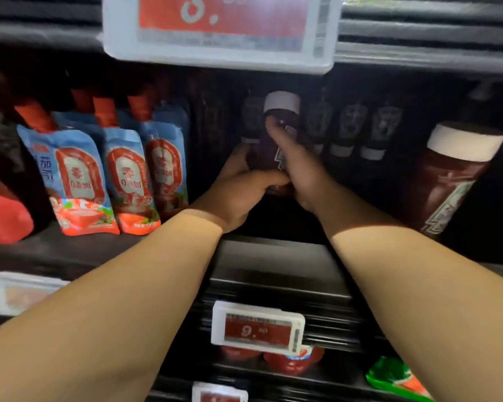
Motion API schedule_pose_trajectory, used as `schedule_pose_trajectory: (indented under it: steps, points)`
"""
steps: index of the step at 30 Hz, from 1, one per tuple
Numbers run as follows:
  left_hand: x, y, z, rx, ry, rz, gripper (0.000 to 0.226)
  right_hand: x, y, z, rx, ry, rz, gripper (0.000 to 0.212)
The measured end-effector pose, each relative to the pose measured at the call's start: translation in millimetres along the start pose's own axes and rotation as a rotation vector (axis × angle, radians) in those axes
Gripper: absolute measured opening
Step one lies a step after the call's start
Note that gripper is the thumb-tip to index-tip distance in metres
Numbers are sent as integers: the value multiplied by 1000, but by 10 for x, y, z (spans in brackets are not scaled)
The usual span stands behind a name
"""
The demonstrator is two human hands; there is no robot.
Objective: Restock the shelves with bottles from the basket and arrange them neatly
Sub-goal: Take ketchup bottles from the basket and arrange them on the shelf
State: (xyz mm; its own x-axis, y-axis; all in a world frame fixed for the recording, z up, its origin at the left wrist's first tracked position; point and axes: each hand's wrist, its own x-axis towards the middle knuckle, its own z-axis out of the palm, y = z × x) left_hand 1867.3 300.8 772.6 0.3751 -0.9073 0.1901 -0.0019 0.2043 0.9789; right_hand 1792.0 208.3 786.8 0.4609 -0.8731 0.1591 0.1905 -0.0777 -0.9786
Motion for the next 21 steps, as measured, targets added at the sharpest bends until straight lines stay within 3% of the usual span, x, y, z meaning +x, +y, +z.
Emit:
schedule_pose_trajectory:
  steps: [4, 11, 15, 18, 21]
  points:
    - [15, 80, -36, -227, 35, -112, 47, 13, -20, -46, 330, -105, 47, 55]
    - [-2, 93, -82, -272, -24, -161, 51, -52, -218, -127, 347, -192, -47, 35]
    - [47, 126, -107, -328, 41, -111, 51, 4, -261, -184, 317, -91, -134, 15]
    - [86, 158, -126, -439, 109, -48, 42, 42, -256, -215, 332, 11, -51, 32]
    - [141, 128, -123, -519, 197, 12, 49, 55, -249, -232, 341, 42, 15, 38]
